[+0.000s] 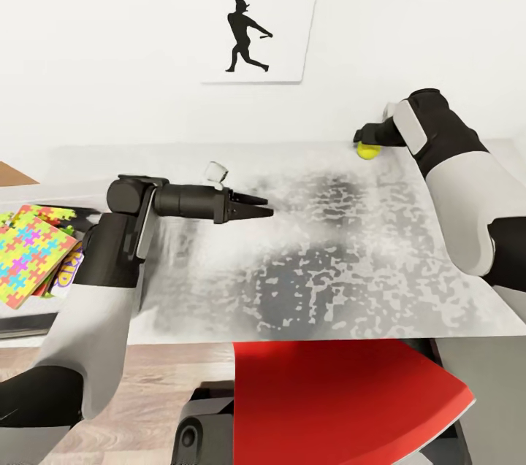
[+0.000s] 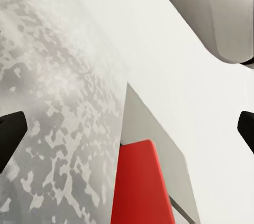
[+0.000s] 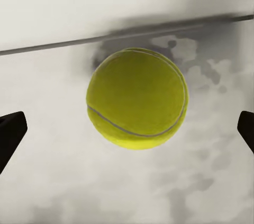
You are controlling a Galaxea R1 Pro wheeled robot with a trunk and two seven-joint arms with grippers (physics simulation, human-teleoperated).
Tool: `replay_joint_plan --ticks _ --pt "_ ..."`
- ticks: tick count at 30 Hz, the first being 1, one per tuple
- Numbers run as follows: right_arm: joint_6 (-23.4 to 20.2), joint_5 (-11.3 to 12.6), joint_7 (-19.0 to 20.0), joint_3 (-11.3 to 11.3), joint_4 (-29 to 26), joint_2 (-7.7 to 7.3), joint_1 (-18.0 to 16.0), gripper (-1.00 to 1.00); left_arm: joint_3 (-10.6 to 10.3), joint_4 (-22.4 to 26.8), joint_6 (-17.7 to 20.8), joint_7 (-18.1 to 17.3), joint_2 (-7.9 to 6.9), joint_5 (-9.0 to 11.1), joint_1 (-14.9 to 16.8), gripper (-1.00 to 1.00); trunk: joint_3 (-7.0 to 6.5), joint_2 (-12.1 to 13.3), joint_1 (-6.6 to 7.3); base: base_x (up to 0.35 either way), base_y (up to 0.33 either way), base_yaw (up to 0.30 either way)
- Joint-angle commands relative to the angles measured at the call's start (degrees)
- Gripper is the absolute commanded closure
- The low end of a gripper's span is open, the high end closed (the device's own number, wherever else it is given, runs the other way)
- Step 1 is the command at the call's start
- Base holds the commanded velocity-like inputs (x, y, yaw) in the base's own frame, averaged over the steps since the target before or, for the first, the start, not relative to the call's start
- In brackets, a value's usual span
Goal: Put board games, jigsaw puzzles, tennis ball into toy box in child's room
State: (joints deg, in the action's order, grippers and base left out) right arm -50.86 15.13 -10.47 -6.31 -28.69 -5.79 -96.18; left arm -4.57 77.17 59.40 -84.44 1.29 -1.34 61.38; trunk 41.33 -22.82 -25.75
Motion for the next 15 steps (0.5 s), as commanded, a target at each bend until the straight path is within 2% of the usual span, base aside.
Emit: replay_joint_plan --ticks 1,15 --pt "-0.2 0.6 -0.4 -0.4 -0.1 -0.11 -0.1 -1.0 0.0 0.0 0.6 -0.3 0.04 -0.1 0.5 -1.0 0.16 -0.1 -0.03 0.0 0.0 0.0" --pt "-0.2 0.7 -0.5 -0.4 -0.1 -0.19 -0.9 -1.0 0.0 0.0 0.6 -0.3 0.46 -0.1 2.8 -1.0 1.41 -0.1 -0.03 0.0 0.0 0.0"
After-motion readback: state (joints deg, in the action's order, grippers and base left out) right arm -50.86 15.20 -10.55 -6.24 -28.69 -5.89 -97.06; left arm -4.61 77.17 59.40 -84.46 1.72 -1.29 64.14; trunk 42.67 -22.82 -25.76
